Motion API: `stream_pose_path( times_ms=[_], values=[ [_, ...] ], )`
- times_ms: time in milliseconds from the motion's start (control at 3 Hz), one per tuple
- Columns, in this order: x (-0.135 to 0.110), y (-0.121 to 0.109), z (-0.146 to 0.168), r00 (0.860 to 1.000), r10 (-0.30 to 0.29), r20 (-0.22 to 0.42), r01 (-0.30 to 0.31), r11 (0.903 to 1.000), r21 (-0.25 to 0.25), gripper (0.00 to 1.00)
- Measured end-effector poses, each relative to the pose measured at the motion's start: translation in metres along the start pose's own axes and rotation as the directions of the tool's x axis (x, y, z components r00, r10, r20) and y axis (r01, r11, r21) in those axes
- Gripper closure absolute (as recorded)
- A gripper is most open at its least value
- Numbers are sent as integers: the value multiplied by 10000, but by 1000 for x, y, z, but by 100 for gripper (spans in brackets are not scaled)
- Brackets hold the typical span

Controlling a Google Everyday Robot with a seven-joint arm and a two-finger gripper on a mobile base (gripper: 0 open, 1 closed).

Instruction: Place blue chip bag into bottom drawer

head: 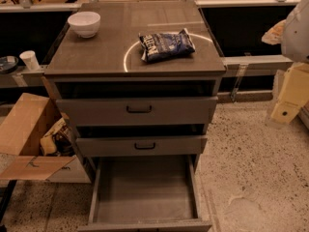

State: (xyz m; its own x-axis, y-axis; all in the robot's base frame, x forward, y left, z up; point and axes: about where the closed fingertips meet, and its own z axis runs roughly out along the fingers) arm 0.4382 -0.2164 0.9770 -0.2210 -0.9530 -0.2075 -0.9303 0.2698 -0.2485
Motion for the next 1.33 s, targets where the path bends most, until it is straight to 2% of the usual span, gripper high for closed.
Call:
stream_pose_path(
  times_ms=[333,667,1000,1333],
  values=[
    [0,0,0,10000,0,0,0,10000,0,0],
    [-4,-15,5,9998,205,57,-206,9995,253,0],
    [-22,-60,19,9976,258,638,-306,9967,757,0],
    [-40,-110,40,9875,356,1533,-531,9923,1120,0]
  ],
)
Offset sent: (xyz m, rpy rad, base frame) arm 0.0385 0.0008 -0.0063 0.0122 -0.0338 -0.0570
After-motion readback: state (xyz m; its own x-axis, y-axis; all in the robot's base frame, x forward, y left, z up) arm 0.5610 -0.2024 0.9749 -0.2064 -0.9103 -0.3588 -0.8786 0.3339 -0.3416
